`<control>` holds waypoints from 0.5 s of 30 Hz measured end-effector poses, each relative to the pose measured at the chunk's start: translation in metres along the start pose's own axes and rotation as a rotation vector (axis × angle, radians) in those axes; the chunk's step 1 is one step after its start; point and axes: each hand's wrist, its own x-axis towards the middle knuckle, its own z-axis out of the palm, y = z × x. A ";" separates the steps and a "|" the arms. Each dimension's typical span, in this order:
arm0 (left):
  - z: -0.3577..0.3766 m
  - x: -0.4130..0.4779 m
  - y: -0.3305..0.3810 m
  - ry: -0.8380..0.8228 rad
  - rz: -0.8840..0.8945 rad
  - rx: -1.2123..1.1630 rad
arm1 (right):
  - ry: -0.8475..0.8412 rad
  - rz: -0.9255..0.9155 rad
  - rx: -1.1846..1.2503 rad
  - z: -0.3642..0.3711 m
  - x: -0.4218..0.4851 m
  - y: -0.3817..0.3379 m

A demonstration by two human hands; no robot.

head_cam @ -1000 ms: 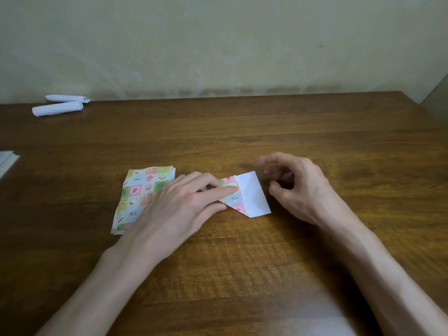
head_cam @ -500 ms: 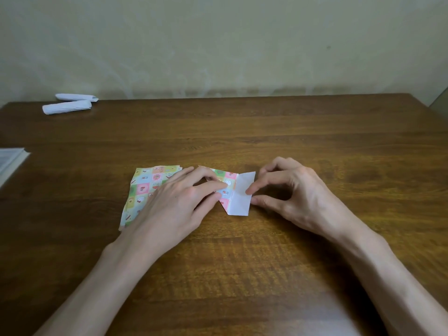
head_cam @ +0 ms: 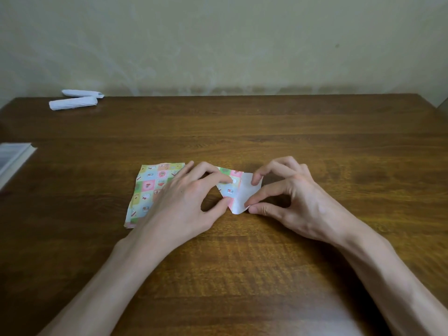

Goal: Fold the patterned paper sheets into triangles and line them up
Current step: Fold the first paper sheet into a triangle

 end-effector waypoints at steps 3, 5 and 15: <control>0.001 0.000 -0.001 0.003 -0.015 -0.024 | -0.034 0.015 0.038 0.006 0.001 0.003; 0.000 0.000 -0.001 -0.006 -0.030 -0.046 | -0.018 0.034 0.080 0.009 0.003 0.004; -0.010 -0.004 0.003 0.041 0.116 -0.117 | 0.075 0.113 0.134 0.021 0.012 0.001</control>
